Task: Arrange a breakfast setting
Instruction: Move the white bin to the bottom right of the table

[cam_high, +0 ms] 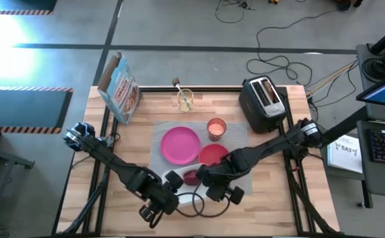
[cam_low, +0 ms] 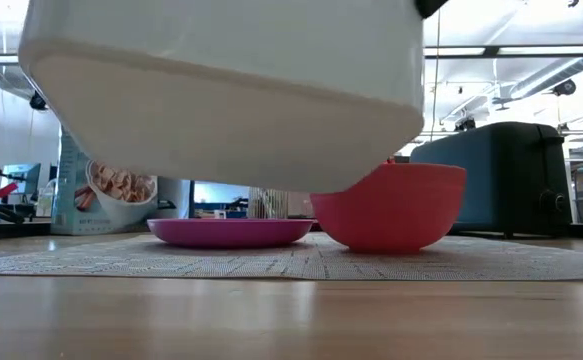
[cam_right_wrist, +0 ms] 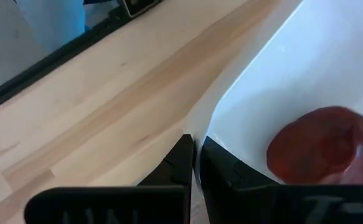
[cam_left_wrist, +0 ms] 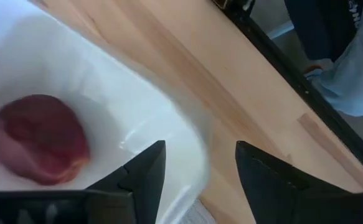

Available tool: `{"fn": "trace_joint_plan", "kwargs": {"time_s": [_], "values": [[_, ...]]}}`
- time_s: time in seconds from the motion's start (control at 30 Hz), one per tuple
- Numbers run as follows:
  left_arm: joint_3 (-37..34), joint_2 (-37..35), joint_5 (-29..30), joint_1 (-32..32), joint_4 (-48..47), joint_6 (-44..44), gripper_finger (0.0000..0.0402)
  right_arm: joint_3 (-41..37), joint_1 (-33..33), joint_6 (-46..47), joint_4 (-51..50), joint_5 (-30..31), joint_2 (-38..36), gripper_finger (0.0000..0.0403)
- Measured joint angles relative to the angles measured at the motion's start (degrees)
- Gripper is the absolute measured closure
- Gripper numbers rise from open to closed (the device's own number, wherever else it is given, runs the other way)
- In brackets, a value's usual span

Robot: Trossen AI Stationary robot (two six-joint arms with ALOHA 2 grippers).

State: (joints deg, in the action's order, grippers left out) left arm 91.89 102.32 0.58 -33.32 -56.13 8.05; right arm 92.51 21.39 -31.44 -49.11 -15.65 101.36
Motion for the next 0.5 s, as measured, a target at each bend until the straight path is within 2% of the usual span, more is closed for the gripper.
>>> {"fn": "trace_joint_plan", "kwargs": {"time_s": [0.23,0.4,0.5], "values": [[4.47,0.00,1.64,-0.02,-0.23,0.80,0.0223,0.00,3.11,4.08,-0.01,0.04,0.00,0.0395],[7.81,-0.01,2.03,-0.02,-2.42,0.13,0.0223,0.00,5.50,14.39,-0.89,0.21,-0.03,0.0395],[8.50,-0.02,4.78,0.00,-5.32,0.00,0.0223,0.00,7.32,22.18,-3.50,0.19,-0.04,0.0395]]}}
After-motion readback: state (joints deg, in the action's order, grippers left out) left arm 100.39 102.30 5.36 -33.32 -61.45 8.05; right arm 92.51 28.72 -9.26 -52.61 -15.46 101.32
